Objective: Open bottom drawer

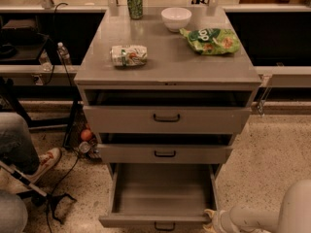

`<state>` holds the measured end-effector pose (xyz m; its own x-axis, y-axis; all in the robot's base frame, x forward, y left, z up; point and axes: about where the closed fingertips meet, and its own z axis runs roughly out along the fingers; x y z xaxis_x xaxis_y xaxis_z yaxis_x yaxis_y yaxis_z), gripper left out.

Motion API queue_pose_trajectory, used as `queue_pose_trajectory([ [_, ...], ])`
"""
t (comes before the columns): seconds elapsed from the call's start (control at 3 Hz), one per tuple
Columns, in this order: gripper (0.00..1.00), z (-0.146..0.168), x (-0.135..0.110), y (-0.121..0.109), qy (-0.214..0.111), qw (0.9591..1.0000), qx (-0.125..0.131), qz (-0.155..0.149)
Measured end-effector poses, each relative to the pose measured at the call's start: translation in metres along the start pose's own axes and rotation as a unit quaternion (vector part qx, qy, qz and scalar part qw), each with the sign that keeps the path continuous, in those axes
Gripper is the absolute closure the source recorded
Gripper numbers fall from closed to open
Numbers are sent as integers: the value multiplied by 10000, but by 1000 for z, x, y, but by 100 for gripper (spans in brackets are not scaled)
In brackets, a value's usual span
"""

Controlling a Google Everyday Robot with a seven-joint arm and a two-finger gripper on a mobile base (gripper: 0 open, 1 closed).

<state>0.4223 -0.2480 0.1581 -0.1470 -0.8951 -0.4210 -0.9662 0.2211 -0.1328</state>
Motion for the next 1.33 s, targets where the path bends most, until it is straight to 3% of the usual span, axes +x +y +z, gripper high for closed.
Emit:
queue_pose_trajectory([
  [0.67, 0, 1, 0, 1, -3, 10000, -6, 0],
  [1.0, 0, -25, 2, -6, 41, 9997, 241, -24],
  [1.33, 0, -73, 0, -20, -98, 9975, 672, -181],
])
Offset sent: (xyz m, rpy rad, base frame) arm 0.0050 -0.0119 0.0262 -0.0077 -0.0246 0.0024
